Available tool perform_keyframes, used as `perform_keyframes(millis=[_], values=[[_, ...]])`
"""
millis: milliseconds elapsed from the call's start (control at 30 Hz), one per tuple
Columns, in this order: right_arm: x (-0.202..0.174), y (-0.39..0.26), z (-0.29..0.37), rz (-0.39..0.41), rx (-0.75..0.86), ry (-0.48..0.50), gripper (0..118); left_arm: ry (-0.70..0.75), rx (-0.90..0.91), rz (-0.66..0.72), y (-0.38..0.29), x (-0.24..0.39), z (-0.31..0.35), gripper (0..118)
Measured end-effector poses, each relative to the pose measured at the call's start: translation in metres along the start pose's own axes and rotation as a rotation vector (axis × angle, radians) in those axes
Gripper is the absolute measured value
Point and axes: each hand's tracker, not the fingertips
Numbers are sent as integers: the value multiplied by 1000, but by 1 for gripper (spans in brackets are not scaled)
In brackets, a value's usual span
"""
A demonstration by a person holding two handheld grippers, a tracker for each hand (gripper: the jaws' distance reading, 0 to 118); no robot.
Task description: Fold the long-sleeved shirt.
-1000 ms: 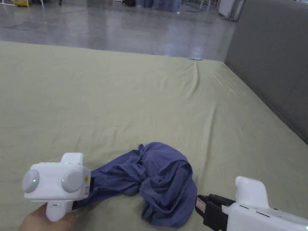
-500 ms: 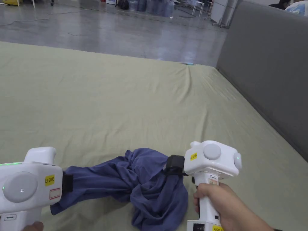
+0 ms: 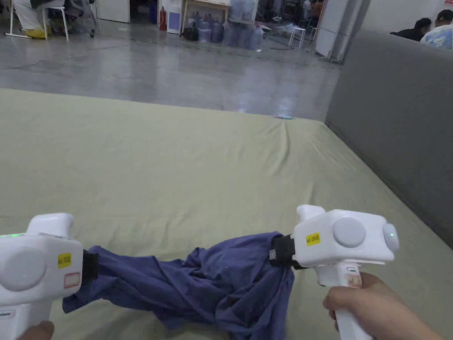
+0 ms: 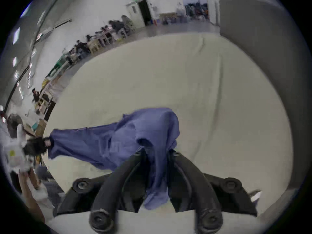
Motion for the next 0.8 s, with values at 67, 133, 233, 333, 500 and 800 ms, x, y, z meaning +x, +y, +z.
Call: perform_keyframes(millis=[67,133,233,333,500,800], values=[[-2,23,36,31,42,-19,16,1,48,20,27,-9,22,4],[-1,46,68,21,58,-24,16,6,81,31,55,-20,41,4],[2,87,104,4,115,-18,16,17,169,56,99,-32,70,4],[-5,130,128,7,141,-54,16,34,207,92,142,-42,90,4],[-21,201,143,-40,139,-64,15,38,254,115,209,-54,107,4],[-58,297,116,-28,108,-186,15,142,254,211,303,-77,80,4]])
